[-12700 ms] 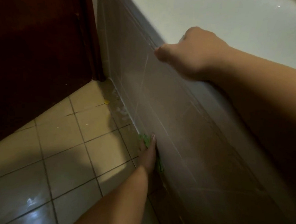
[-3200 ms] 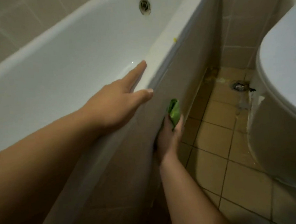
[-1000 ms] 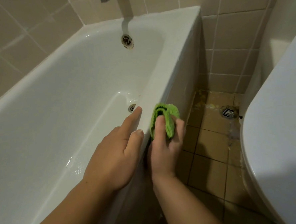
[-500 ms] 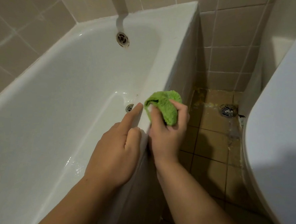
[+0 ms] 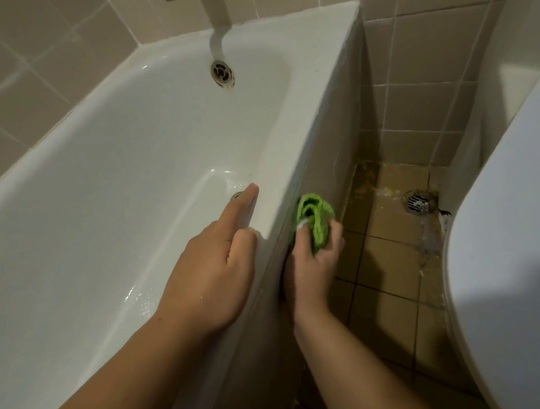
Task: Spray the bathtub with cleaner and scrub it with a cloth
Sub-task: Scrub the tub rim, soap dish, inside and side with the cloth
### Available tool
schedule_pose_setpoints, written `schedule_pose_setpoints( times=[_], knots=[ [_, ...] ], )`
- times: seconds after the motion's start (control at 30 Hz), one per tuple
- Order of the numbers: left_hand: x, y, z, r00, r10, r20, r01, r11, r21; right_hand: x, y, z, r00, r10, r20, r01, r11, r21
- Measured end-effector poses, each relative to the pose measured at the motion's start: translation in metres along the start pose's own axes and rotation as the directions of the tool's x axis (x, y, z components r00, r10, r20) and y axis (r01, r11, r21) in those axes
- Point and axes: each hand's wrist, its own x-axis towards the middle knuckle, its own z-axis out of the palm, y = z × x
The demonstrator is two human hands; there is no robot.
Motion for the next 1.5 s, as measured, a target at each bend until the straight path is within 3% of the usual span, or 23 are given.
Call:
schedule_pose_setpoints(
  times=[0.13,0.27,0.37,0.5,0.6,0.7,0.8,0.87,0.93,1.03,1.13,1.23,1.37,1.5],
  knots=[
    [0.009,0.0,0.0,1.0,0.01,0.019,-0.01,1.0,0.007,-0.029,-0.006,-0.003,0.992,-0.107,0.059,0.099,0.988,0.119],
    [0.017,0.0,0.0,1.0,0.022,0.006,-0.022,1.0,0.006,0.016,0.019,0.005,0.99,-0.137,0.035,0.133,0.987,0.093],
    [0.023,0.006,0.001,1.0,0.017,0.01,-0.017,0.999,0.029,0.039,0.096,-0.003,0.994,0.111,0.019,-0.113,0.983,0.143],
    [0.039,0.016,0.005,0.999,0.029,0.014,-0.029,0.998,0.056,0.027,0.199,-0.037,0.866,0.499,-0.028,-0.497,0.866,0.05],
    [0.048,0.016,0.006,0.999,0.033,0.009,-0.033,0.999,0.037,-0.001,0.249,-0.064,0.843,0.538,0.001,-0.538,0.842,-0.047],
    [0.051,0.016,0.007,0.999,0.032,0.003,-0.032,0.999,0.041,0.008,0.242,-0.052,0.809,0.579,-0.1,-0.587,0.8,-0.121],
    [0.051,0.018,0.008,1.0,0.02,0.013,-0.021,0.998,0.058,0.032,0.179,-0.027,0.866,0.492,-0.083,-0.499,0.856,-0.133],
    [0.052,0.019,0.008,1.0,0.015,0.014,-0.016,0.998,0.053,0.035,0.107,-0.017,0.951,0.297,0.087,-0.277,0.942,-0.187],
    [0.053,0.02,0.006,1.0,0.008,0.015,-0.009,1.0,0.026,0.032,0.041,-0.006,0.99,0.045,0.137,-0.035,0.997,-0.074],
    [0.052,0.025,0.003,1.0,-0.003,0.028,0.002,1.0,0.011,0.028,-0.015,0.009,0.995,-0.067,0.074,0.059,0.993,0.101],
    [0.051,0.027,0.002,0.999,-0.004,0.046,0.004,1.0,0.01,0.037,0.008,0.008,0.991,-0.067,0.115,0.059,0.996,0.066],
    [0.053,0.028,0.002,0.998,-0.019,0.057,0.018,1.0,0.007,0.063,0.077,0.004,0.985,0.168,0.047,-0.168,0.986,-0.018],
    [0.061,0.027,0.006,1.0,-0.009,0.026,0.008,1.0,0.029,0.071,0.194,-0.03,0.89,0.455,-0.012,-0.455,0.889,-0.052],
    [0.071,0.027,0.012,1.0,-0.021,0.0,0.021,1.0,0.013,0.028,0.261,-0.051,0.826,0.563,-0.036,-0.561,0.812,-0.159]
  ],
)
